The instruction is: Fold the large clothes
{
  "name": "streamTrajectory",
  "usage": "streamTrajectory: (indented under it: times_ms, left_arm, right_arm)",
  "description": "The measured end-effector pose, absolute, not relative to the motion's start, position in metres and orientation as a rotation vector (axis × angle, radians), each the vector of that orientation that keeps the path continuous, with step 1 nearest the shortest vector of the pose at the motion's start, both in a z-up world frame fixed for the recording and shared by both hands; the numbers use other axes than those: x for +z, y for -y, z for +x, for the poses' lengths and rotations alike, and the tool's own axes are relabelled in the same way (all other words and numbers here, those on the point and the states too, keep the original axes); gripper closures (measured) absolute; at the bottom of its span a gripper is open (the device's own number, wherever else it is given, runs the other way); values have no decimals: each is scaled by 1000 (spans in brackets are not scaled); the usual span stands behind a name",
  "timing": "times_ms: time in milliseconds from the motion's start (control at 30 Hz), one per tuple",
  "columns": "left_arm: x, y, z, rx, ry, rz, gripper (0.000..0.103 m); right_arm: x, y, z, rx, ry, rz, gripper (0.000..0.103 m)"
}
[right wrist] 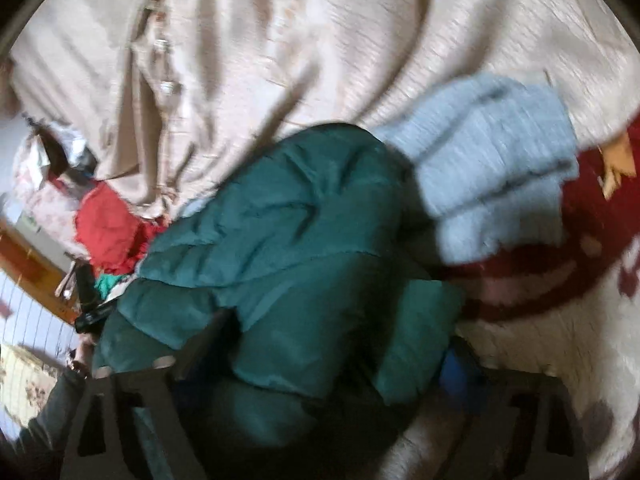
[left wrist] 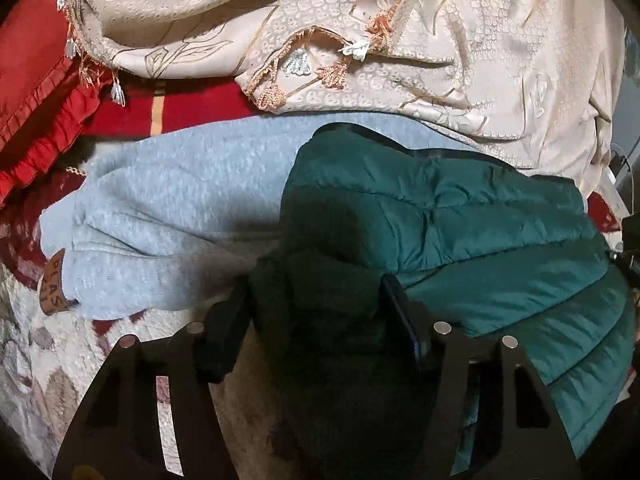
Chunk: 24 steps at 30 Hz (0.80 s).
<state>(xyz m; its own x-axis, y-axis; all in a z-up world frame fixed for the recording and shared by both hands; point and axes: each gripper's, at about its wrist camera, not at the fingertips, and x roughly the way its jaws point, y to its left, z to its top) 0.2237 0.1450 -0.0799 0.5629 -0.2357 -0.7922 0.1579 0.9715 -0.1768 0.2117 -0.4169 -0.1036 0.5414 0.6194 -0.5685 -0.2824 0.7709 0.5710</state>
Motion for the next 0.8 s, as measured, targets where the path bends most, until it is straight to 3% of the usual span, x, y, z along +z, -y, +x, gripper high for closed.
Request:
streamTrajectory:
  times_ms: [133, 200, 267, 333, 367, 400, 467, 533, 567, 800]
  left_arm:
    - [-84, -147, 226, -228, -942, -115, 26]
    - [-86, -149, 227, -226, -944, -139, 23]
    - [-87, -150, 227, -223, -943, -154, 21]
    - [-88, -150, 227, -220, -938, -161, 21]
    - [-87, -149, 227, -217, -935, -154, 21]
    - [-87, -147, 226, -217, -931, -144, 23]
    - [-83, -144, 225, -217, -918, -124, 36]
    - [-76, -137, 222, -217, -897, -80, 59]
    - [-72, -133, 220, -211, -887, -53, 63]
    - [-49, -124, 204, -139, -827, 47, 79]
  right_arm:
    - [-107, 416, 210, 551, -851, 446, 20]
    - [-115, 417, 214, 519, -900, 459, 10]
    - [-115, 417, 214, 516, -904, 454, 9]
    - [-113, 417, 214, 516, -901, 436, 10]
    - [-111, 416, 214, 523, -895, 426, 17]
    - [-108, 414, 213, 531, -882, 415, 22]
    - [-97, 409, 210, 550, -852, 367, 45]
    - [-86, 402, 206, 542, -828, 298, 57]
    - [-80, 399, 203, 531, -809, 260, 63]
    - [-31, 380, 175, 434, -637, 92, 73]
